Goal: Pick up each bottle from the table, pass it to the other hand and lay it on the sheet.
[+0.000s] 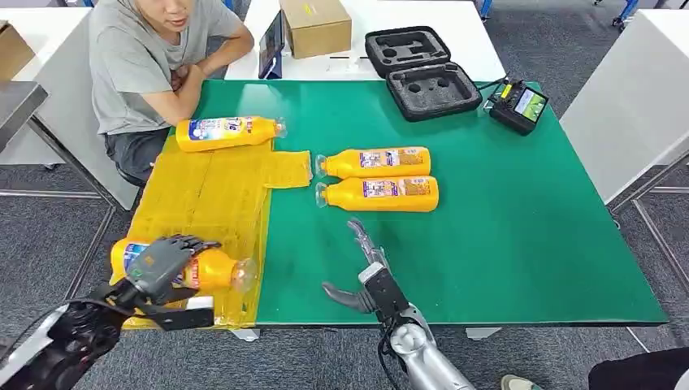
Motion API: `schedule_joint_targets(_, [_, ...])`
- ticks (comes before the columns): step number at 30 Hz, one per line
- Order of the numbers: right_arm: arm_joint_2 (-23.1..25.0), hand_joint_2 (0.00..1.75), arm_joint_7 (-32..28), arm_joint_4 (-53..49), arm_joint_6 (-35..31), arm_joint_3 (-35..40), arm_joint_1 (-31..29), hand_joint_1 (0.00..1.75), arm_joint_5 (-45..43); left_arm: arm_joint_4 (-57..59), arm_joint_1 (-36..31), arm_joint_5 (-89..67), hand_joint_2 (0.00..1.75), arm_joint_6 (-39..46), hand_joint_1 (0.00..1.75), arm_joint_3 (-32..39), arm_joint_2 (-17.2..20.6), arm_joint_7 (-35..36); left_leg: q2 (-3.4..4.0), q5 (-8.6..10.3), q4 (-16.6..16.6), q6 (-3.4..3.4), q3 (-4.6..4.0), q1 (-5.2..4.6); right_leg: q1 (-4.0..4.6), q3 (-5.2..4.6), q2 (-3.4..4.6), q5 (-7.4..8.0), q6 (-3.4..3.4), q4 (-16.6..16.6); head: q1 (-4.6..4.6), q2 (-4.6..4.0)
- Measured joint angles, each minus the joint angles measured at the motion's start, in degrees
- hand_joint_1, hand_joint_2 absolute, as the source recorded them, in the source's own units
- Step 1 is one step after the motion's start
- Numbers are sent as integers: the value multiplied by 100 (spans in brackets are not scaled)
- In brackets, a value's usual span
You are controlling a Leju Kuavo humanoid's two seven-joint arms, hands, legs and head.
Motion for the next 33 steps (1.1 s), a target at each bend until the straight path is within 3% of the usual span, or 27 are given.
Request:
schedule_joint_targets(10, [-2,175,0,-214,9,-188,214,0,-52,2503,-1840,201,175,-662,175,-876,-1477,-404,-60,17,2,12,2,-5,-7,24,-55,2,3,0,2,0])
schedule_joint_targets(17, [2,175,0,-225,79,-249,274,0,-35,3672,-2501,411,175,-773,175,-1093,-2120,-205,-55,19,2,14,4,-7,-13,23,-52,8,9,0,0,0])
schedule_joint_targets(20, [2,175,0,-225,133,-291,277,0,-50,4022,-2625,459,175,-688,138,-1132,-2245,-173,-55,18,2,14,5,-7,-12,23,-52,7,9,0,-2,0])
schedule_joint_targets(23, [2,175,0,-225,171,-297,277,0,-52,4139,-2660,481,175,-660,138,-1145,-2275,-164,-53,18,2,13,5,-7,-11,23,-51,7,8,0,0,0])
schedule_joint_targets(24, [2,175,0,-225,171,-297,277,0,-52,4139,-2660,481,175,-660,117,-1145,-2275,-164,-53,18,2,13,5,-7,-11,23,-51,7,8,0,0,0])
schedule_joint_targets(25, [2,175,0,-225,175,-299,277,0,-52,4152,-2662,483,175,-656,133,-1147,-2279,-162,-53,18,2,13,5,-6,-11,23,-51,7,8,0,0,0])
schedule_joint_targets(26, [2,175,0,-225,175,-299,278,0,-52,4169,-2668,485,175,-653,169,-1149,-2284,-160,-52,18,2,13,5,-6,-11,23,-51,7,8,0,0,0])
schedule_joint_targets(33, [2,175,0,-225,247,-334,317,0,-50,4882,-2972,405,175,-437,164,-1243,-2445,109,-43,21,2,10,9,-5,-2,23,-48,9,6,3,0,0])
